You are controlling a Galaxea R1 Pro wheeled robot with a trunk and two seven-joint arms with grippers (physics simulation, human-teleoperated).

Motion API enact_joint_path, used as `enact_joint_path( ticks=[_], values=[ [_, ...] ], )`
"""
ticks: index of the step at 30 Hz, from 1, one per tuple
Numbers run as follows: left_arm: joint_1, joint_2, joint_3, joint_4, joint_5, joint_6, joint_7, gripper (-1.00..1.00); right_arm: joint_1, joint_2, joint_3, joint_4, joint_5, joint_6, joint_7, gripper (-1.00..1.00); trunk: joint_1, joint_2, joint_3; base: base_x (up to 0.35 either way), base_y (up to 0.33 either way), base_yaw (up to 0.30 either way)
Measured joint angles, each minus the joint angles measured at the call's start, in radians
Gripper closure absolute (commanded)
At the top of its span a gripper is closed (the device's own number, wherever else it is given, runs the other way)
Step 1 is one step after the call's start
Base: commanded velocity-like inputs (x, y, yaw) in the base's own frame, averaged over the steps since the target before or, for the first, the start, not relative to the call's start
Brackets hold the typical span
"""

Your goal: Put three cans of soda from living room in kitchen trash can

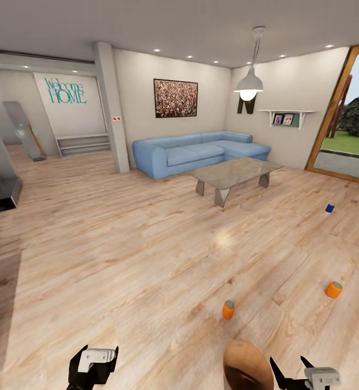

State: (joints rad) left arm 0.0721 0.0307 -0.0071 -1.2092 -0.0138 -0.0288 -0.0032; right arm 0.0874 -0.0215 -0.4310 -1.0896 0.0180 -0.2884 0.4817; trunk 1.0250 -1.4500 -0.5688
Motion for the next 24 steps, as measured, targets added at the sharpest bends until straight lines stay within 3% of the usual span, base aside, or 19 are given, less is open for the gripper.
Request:
enact_joint_path(
  ticks=[13,24],
  values=[
    [0.0,0.0,-0.001,-0.001,0.0,-0.009,0.0,-1.0,0.0,0.001,0.0,0.006,0.002,0.0,0.0,-1.0,0.0,0.0,0.0,0.106,0.0,0.0],
    [0.0,0.0,-0.001,-0.001,0.0,-0.012,-0.001,-1.0,0.0,0.001,0.0,0.01,0.002,0.0,0.0,-1.0,0.0,0.0,0.0,0.017,0.0,0.0]
  ],
)
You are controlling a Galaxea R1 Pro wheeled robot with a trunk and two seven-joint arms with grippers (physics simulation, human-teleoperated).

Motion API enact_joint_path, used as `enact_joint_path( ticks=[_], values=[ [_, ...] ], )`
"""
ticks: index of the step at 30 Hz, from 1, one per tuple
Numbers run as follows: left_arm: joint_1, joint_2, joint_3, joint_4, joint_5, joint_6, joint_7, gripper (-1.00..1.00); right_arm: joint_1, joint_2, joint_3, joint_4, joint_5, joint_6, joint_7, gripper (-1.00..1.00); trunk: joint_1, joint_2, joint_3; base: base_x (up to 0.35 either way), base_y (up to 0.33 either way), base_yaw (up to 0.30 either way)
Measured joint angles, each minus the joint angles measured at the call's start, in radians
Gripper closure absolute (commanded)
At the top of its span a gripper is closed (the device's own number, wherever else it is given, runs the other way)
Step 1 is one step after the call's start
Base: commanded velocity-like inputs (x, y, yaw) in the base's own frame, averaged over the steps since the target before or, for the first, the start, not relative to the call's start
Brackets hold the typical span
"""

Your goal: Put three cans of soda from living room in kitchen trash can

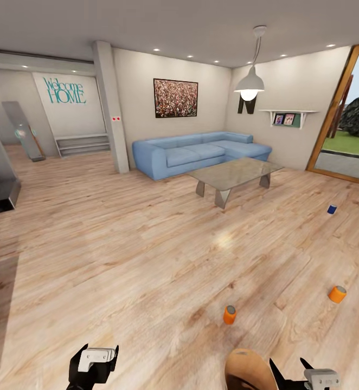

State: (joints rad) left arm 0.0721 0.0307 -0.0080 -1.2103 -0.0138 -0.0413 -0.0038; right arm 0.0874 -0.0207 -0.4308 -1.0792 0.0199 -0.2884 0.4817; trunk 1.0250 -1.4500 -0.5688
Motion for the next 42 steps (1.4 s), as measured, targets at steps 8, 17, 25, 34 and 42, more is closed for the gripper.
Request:
enact_joint_path(
  ticks=[8,17,25,34,42],
  values=[
    [0.0,0.0,0.0,0.0,0.001,0.0,0.002,-1.0,-0.025,-0.002,-0.001,-0.065,0.002,0.045,0.001,-1.0,0.0,0.0,0.0,0.001,0.0,0.0],
    [0.0,-0.001,0.004,0.001,0.0,0.0,0.002,-1.0,-0.234,-0.036,-0.004,-0.255,0.03,0.629,0.001,-1.0,0.0,0.0,0.0,0.0,0.0,0.0],
    [0.0,0.0,0.002,-0.001,0.002,0.0,0.002,-1.0,-0.817,-0.246,-0.004,0.234,0.284,1.034,-0.003,-1.0,0.0,0.0,0.0,0.0,0.0,0.0],
    [0.0,0.0,-0.001,-0.002,0.004,0.0,0.002,-1.0,-1.175,-0.402,-0.006,0.83,0.423,1.006,-0.204,-1.0,0.0,0.0,0.0,0.0,0.0,0.0],
    [0.0,0.0,0.002,-0.001,0.002,0.0,-0.002,-1.0,-1.206,-0.394,-0.011,0.961,0.432,0.941,-0.258,-1.0,0.027,-0.049,-0.022,0.0,0.0,0.0]
  ],
)
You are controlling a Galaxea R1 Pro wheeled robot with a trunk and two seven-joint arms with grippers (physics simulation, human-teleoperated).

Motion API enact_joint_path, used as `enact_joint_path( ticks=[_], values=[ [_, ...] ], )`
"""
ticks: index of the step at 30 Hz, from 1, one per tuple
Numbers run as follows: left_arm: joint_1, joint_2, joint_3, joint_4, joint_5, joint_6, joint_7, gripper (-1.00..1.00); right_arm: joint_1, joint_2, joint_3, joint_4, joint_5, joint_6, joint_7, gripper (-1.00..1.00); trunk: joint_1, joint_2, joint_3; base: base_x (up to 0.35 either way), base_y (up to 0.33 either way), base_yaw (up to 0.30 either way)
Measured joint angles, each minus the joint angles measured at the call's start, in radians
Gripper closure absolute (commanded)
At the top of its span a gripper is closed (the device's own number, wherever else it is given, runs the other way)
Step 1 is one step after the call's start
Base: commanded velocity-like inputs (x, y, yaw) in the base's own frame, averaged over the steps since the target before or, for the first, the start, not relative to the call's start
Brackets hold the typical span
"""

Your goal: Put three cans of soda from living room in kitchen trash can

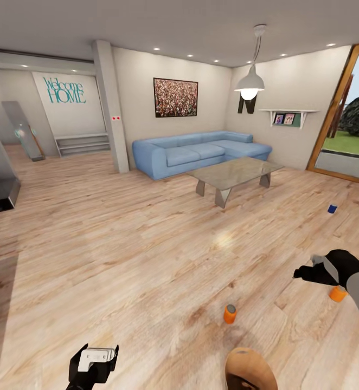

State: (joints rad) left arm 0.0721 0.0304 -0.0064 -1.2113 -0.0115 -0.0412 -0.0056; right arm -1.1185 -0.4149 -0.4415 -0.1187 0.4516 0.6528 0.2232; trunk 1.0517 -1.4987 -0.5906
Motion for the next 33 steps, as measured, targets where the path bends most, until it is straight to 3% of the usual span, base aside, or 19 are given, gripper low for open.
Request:
enact_joint_path(
  ticks=[4,5,13,33],
  values=[
    [0.0,0.0,0.001,0.001,0.0,0.001,-0.002,-1.0,-0.001,0.017,-0.005,0.016,-0.001,-0.006,-0.008,-1.0,0.015,-0.028,-0.013,0.0,0.0,0.0],
    [0.0,0.0,0.001,0.001,0.0,0.001,-0.003,-1.0,-0.002,0.036,-0.009,0.021,-0.006,-0.004,-0.013,-1.0,0.019,-0.035,-0.016,0.0,0.0,0.0],
    [0.0,0.0,0.002,0.001,0.0,0.002,-0.004,-1.0,-0.002,0.084,-0.01,0.024,-0.007,0.0,-0.016,-1.0,0.05,-0.091,-0.041,0.0,0.0,0.0],
    [0.0,0.0,0.002,0.002,-0.001,0.004,-0.004,-1.0,0.008,0.095,-0.01,0.023,-0.004,-0.004,-0.012,-1.0,0.126,-0.231,-0.103,0.0,0.0,0.0]
  ],
)
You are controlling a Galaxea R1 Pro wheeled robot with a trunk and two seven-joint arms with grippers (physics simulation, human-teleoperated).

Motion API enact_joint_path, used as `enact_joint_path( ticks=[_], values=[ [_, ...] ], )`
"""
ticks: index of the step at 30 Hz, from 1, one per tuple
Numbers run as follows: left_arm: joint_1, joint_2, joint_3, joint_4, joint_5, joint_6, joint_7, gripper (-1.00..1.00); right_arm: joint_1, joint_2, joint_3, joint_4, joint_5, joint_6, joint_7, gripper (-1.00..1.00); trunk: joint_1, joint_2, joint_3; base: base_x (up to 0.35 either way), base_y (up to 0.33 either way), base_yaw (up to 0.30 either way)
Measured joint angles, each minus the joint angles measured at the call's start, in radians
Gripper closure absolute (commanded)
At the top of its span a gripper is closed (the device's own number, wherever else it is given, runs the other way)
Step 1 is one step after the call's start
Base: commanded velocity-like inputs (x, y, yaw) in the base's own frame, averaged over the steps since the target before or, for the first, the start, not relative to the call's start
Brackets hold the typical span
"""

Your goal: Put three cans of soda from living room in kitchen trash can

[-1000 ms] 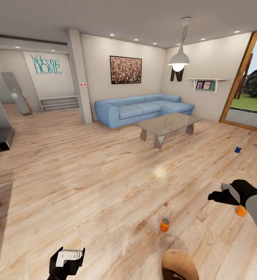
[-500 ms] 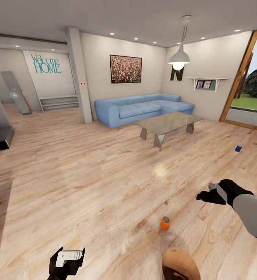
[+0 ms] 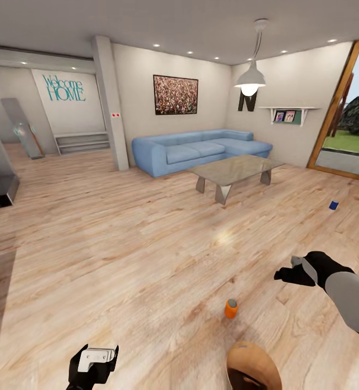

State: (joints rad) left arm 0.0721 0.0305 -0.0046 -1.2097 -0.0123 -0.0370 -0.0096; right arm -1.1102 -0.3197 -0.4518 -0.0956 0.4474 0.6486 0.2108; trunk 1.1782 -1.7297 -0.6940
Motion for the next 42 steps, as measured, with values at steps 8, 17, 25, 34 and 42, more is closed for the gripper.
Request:
enact_joint_path(
  ticks=[8,17,25,34,42],
  values=[
    [0.0,-0.001,-0.001,-0.001,0.0,0.0,0.0,-1.0,0.047,-0.008,0.0,-0.003,0.002,0.004,0.009,-1.0,0.031,-0.056,-0.026,0.0,0.0,0.0],
    [0.0,-0.001,-0.002,0.0,0.0,0.007,-0.001,-1.0,0.145,-0.005,0.0,-0.01,-0.001,-0.003,0.015,-1.0,0.065,-0.119,-0.065,0.0,0.0,0.0],
    [0.0,-0.001,-0.002,0.0,0.0,0.006,-0.001,-1.0,0.151,-0.002,0.0,-0.008,-0.001,-0.005,0.016,-1.0,0.096,-0.175,-0.102,0.0,0.0,0.0],
    [0.0,0.0,-0.002,-0.001,0.0,0.006,-0.001,-1.0,0.154,0.003,0.002,-0.004,-0.001,-0.007,0.016,-1.0,0.13,-0.238,-0.145,0.0,0.0,0.0],
    [0.0,0.0,-0.002,-0.001,0.0,0.006,-0.001,-1.0,0.166,0.004,0.002,-0.009,-0.001,-0.009,0.016,-1.0,0.161,-0.294,-0.182,0.0,0.0,0.0]
  ],
)
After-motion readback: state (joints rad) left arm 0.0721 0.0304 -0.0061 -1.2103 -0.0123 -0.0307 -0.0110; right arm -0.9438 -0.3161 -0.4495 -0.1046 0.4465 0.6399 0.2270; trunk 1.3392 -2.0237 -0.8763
